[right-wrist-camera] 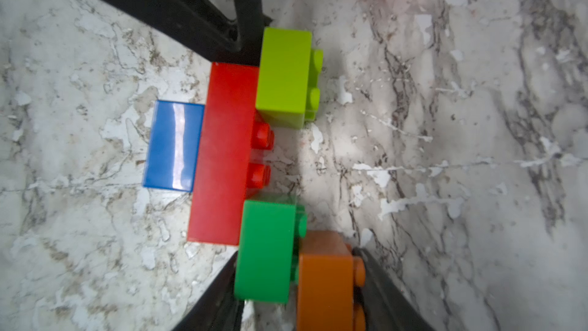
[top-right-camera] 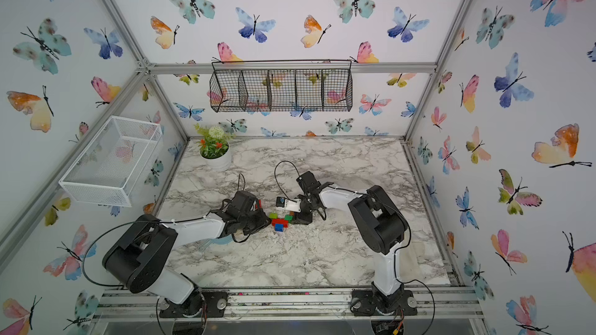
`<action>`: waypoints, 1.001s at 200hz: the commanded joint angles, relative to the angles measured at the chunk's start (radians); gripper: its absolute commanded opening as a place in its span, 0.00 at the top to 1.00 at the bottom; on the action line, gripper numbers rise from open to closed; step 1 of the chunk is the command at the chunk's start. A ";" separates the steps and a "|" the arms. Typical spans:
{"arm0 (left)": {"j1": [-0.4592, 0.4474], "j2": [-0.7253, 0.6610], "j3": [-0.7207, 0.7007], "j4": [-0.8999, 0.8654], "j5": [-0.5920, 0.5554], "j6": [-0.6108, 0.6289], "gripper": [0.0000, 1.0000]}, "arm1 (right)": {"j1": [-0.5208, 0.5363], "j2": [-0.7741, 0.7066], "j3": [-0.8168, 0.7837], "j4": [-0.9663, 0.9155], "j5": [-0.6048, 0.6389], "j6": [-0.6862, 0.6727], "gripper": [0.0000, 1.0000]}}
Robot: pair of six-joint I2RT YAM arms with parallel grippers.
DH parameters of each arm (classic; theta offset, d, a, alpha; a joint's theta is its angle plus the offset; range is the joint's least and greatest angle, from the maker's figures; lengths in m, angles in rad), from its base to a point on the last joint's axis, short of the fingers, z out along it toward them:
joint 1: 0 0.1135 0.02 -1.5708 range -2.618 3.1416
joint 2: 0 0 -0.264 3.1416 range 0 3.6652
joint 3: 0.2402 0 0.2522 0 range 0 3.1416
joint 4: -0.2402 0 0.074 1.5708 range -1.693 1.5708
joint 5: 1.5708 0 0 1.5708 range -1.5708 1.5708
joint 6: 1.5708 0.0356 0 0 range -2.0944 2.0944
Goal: Assemble the letter v with lego
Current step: Assemble the lego brick with the lego brick.
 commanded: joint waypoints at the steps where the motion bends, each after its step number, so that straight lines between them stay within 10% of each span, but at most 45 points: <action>1: 0.008 0.028 -0.003 -0.047 -0.010 0.016 0.75 | 0.000 0.009 0.016 -0.012 -0.010 0.007 0.45; 200: 0.032 0.025 -0.004 -0.051 -0.002 0.031 0.75 | 0.020 -0.014 -0.007 0.044 -0.007 -0.021 0.45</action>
